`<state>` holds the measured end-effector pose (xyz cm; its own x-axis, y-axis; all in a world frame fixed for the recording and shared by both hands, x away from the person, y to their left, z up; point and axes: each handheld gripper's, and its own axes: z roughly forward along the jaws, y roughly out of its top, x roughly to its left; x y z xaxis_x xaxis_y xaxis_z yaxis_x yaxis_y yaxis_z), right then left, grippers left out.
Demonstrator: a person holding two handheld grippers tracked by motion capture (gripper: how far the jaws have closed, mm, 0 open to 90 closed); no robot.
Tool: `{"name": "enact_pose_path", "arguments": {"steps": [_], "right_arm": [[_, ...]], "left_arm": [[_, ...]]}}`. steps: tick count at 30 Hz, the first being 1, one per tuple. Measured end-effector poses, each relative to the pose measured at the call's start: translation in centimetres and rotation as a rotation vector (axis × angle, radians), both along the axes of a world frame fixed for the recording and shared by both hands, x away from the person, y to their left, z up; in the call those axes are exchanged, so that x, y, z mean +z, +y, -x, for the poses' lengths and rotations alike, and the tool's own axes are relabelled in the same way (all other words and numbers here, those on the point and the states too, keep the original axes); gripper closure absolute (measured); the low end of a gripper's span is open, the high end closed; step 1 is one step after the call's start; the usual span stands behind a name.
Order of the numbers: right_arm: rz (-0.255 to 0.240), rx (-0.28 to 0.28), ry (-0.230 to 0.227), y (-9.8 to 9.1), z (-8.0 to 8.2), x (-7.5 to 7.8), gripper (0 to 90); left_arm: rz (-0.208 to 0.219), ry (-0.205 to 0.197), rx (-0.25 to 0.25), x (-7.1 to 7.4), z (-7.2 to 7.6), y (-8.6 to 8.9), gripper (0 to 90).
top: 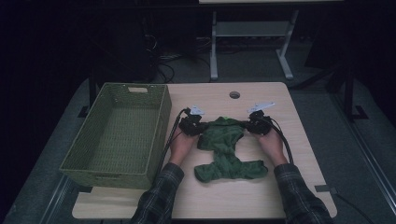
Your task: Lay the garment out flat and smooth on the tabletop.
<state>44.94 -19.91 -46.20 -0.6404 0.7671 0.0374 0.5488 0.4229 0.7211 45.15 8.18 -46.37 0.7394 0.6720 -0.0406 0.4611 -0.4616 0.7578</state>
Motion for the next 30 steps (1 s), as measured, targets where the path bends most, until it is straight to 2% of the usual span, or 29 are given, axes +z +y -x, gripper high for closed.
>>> {"name": "enact_pose_path", "arguments": {"steps": [1,4,5,7,9,10,11,12,13,16,18,21,23,27,28,29,30], "right_arm": [[0.0,0.0,0.0,0.0,0.0,0.0,86.1],[0.012,-0.033,-0.012,-0.2,-0.1,-0.1,75.4],[0.012,-0.033,-0.012,-0.2,-0.1,-0.1,75.4],[-0.005,-0.046,-0.002,-0.4,-0.2,-0.2,66.5],[-0.005,-0.048,0.001,-0.5,-0.1,-0.1,65.0],[-0.024,-0.049,-0.003,-0.7,0.1,0.2,60.0],[-0.024,-0.049,-0.003,-0.7,0.1,0.2,60.0],[-0.042,-0.048,-0.004,-1.3,0.3,0.5,58.9],[-0.042,-0.048,-0.004,-1.3,0.3,0.5,58.9],[-0.072,-0.046,-0.01,-2.2,1.0,1.1,57.4],[-0.078,-0.042,-0.003,-2.4,1.2,1.2,57.3],[-0.095,-0.044,-0.009,-3.0,1.8,1.8,55.5],[-0.097,-0.042,-0.008,-3.2,2.0,2.0,54.9],[-0.091,-0.035,-0.001,-3.5,2.6,2.4,52.7],[-0.084,-0.035,-0.007,-3.6,3.1,2.7,52.4],[-0.084,-0.035,-0.007,-3.6,3.1,2.7,52.4],[-0.081,-0.035,-0.007,-3.7,3.7,2.8,50.3]], "left_arm": [[0.0,0.0,0.0,0.0,0.0,0.0,82.5],[0.035,0.027,0.038,-0.2,-0.3,0.3,71.8],[0.035,0.027,0.038,-0.2,-0.3,0.3,71.1],[0.039,0.021,0.041,0.1,-0.3,0.4,69.7],[0.042,0.018,0.042,0.3,-0.2,0.5,64.9],[0.043,0.006,0.043,0.5,-0.1,0.6,62.1],[0.053,0.005,0.04,0.8,0.0,0.7,62.1],[0.07,0.012,0.034,0.9,0.0,0.9,54.9],[0.073,0.024,0.032,1.1,0.0,1.1,54.9],[0.092,0.014,0.021,1.9,0.8,1.7,46.7],[0.091,0.003,0.022,2.1,1.0,1.8,46.3],[0.102,0.015,0.025,2.7,1.8,2.0,44.0],[0.093,0.013,0.015,2.8,2.1,2.1,43.3],[0.108,0.014,0.0,3.4,3.5,2.0,41.0],[0.099,0.023,-0.02,3.5,4.2,1.9,39.1],[0.099,0.023,-0.02,3.5,4.2,1.9,37.5],[0.097,0.035,-0.035,3.6,5.0,1.8,36.4]]}}
